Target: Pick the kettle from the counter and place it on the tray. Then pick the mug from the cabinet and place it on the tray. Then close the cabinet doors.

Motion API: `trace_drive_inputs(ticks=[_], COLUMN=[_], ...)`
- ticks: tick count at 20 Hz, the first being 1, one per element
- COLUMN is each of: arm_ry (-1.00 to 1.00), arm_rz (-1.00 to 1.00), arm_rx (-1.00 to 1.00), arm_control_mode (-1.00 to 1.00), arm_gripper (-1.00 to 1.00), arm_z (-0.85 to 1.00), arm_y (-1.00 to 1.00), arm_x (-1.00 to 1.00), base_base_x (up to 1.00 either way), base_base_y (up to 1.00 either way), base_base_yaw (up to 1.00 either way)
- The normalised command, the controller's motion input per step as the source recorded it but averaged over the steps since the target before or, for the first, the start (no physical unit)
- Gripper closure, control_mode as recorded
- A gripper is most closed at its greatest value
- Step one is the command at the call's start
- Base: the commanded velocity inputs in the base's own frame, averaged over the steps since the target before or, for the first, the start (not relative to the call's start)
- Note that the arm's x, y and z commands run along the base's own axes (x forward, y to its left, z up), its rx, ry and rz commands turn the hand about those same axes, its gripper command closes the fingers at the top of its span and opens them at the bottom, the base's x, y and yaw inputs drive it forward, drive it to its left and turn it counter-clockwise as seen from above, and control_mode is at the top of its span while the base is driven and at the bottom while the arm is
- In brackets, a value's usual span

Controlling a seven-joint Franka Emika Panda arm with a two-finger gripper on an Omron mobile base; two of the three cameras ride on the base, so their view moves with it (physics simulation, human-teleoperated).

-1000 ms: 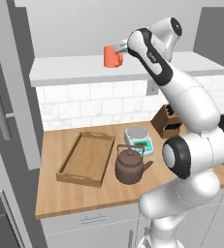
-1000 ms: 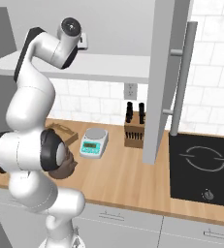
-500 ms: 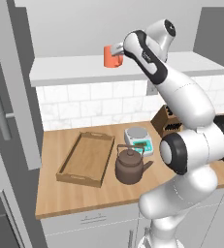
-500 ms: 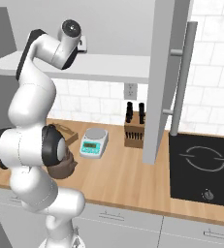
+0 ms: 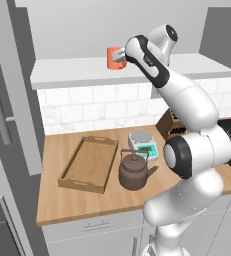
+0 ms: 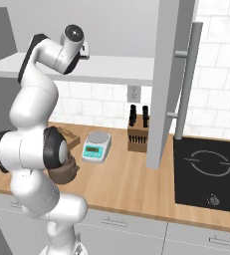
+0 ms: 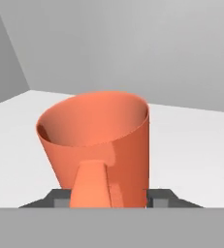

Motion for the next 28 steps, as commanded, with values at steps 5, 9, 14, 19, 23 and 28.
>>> trace_drive_inputs(ticks=[5, 9, 14, 19, 23, 28], arm_ry=[0.04, 0.02, 0.00, 0.00, -0.06, -0.06], arm_rz=[0.00, 0.00, 0.00, 0.00, -0.03, -0.17], arm_rx=[0.00, 0.00, 0.00, 0.00, 0.00, 0.00], arm_control_mode=[-1.00, -1.00, -1.00, -1.00, -1.00, -1.00], arm_gripper=[1.00, 1.00, 1.00, 1.00, 1.00, 1.00], arm_z=[-0.08, -0.09, -0.03, 0.00, 0.00, -0.01], arm_y=[0.01, 0.00, 0.00, 0.01, 0.23, 0.72], arm_x=[0.04, 0.00, 0.00, -0.16, -0.64, -0.71], base_base_x=[0.00, 0.00, 0.00, 0.00, 0.00, 0.00], base_base_y=[0.00, 0.00, 0.00, 0.00, 0.00, 0.00], base_base_yaw=[0.00, 0.00, 0.00, 0.00, 0.00, 0.00])
